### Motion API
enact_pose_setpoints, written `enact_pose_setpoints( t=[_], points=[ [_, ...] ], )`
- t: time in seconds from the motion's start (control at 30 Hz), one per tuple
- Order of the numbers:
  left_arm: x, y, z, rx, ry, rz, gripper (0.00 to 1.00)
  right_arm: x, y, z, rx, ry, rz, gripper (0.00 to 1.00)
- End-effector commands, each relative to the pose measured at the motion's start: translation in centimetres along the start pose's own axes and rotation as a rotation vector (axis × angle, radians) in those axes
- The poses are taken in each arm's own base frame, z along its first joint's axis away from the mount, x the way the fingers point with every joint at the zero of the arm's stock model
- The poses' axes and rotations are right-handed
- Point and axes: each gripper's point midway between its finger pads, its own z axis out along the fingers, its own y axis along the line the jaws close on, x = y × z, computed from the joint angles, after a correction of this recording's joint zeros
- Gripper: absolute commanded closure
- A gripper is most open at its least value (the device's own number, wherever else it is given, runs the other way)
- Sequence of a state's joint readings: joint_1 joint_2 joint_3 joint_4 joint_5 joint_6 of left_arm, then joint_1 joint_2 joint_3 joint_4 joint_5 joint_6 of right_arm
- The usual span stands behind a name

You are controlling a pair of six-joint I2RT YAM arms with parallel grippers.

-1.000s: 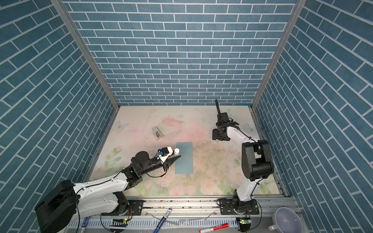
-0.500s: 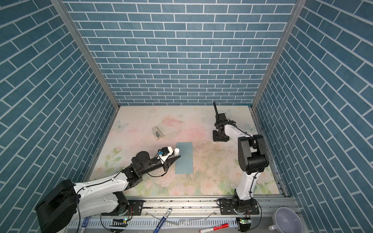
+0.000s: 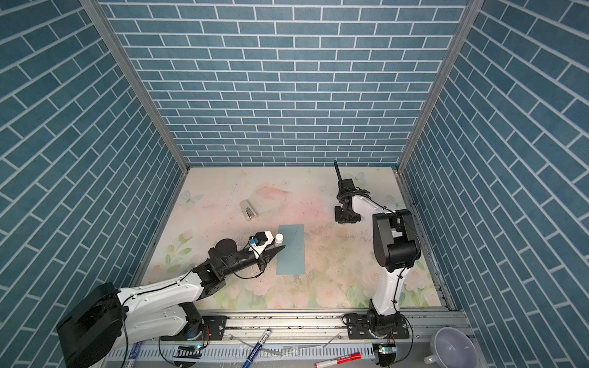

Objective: Place the letter into the envelope and seal it
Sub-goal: 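Grasp the clear plastic cap with the right gripper and lift it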

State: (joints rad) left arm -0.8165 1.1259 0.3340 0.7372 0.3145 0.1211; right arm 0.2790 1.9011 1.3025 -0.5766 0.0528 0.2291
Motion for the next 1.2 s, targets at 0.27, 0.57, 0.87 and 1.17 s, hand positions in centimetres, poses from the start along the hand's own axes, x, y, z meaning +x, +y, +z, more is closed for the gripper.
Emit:
enact_pose_setpoints(
  t=[0.27, 0.57, 0.87, 1.17],
  points=[
    [0.6, -0.1, 0.0, 0.001, 0.01, -0.012, 1.0, -0.5, 0.2, 0.0, 0.022, 0.02, -0.027, 0.69],
    [0.6, -0.1, 0.0, 0.001, 0.01, -0.013, 1.0, -0.3, 0.2, 0.1, 0.026, 0.034, -0.032, 0.71],
    [0.8, -0.1, 0.1, 0.002, 0.013, -0.015, 1.0, -0.7, 0.3, -0.7, 0.022, 0.017, -0.036, 0.76],
    [0.9, -0.4, 0.2, 0.018, 0.017, -0.015, 1.0, -1.3, 1.8, -6.5, -0.047, -0.086, -0.064, 0.78]
  ],
)
